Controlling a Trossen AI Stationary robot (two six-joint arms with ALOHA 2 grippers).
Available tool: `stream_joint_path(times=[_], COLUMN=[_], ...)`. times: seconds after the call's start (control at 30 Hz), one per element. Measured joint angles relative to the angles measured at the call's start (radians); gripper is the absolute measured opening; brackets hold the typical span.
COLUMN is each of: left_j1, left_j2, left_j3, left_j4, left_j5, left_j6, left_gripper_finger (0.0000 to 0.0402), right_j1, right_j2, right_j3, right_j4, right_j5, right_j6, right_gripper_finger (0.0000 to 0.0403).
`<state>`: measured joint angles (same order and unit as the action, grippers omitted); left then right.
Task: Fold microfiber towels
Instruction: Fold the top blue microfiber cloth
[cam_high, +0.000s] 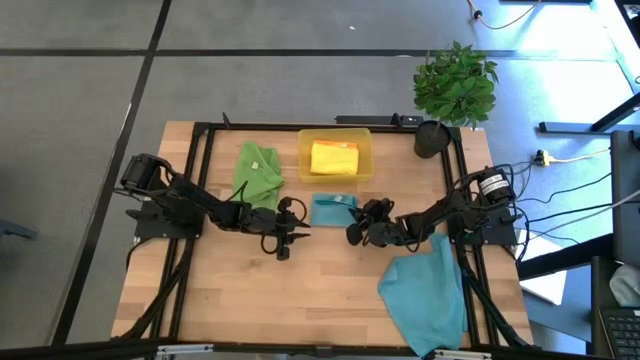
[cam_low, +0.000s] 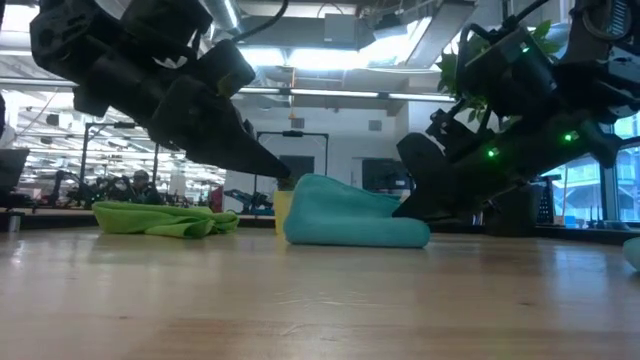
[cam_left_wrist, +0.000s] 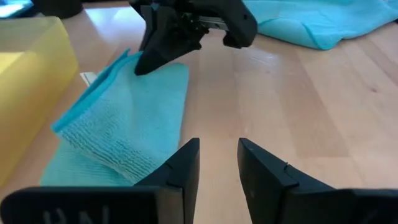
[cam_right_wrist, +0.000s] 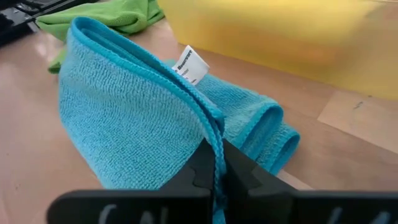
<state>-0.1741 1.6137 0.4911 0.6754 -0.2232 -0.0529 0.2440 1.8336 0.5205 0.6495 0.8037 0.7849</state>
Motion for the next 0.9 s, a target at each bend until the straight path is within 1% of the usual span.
stream_joint_path(times=[0.1, 0.17, 0.43, 0.53, 0.7, 0.83, 0.9], left_j1=[0.007, 0.017, 0.111, 0.151, 0.202, 0.236, 0.244], left_j2=[0.025, 0.049, 0.188, 0.242, 0.297, 0.33, 0.347], left_j3=[0.002, 0.024, 0.182, 0.227, 0.253, 0.258, 0.258], left_j4=[0.048, 0.068, 0.021, -0.019, -0.041, -0.038, -0.035], left_j5=[-0.004, -0.004, -0.005, -0.01, -0.126, -0.126, -0.109], left_j6=[0.032, 0.058, 0.164, 0.168, 0.168, 0.149, 0.136], left_gripper_finger=[0.01, 0.01, 0.0093, 0.0093, 0.0092, 0.0092, 0.0092], right_j1=[0.001, 0.001, 0.0, 0.0, 0.0, 0.002, 0.003], right_j2=[0.0, 0.0, 0.0, 0.0, 0.0, -0.007, -0.02], right_j3=[0.0, 0.0, 0.0, 0.0, 0.0, 0.0, 0.0], right_j4=[0.0, 0.0, -0.005, -0.017, -0.043, -0.047, -0.047], right_j5=[-0.003, -0.01, -0.034, -0.046, -0.048, -0.047, -0.043], right_j6=[-0.004, -0.004, -0.005, -0.005, -0.005, -0.034, -0.058], right_gripper_finger=[0.0011, 0.0013, 0.0016, 0.0016, 0.0015, 0.0022, 0.0032])
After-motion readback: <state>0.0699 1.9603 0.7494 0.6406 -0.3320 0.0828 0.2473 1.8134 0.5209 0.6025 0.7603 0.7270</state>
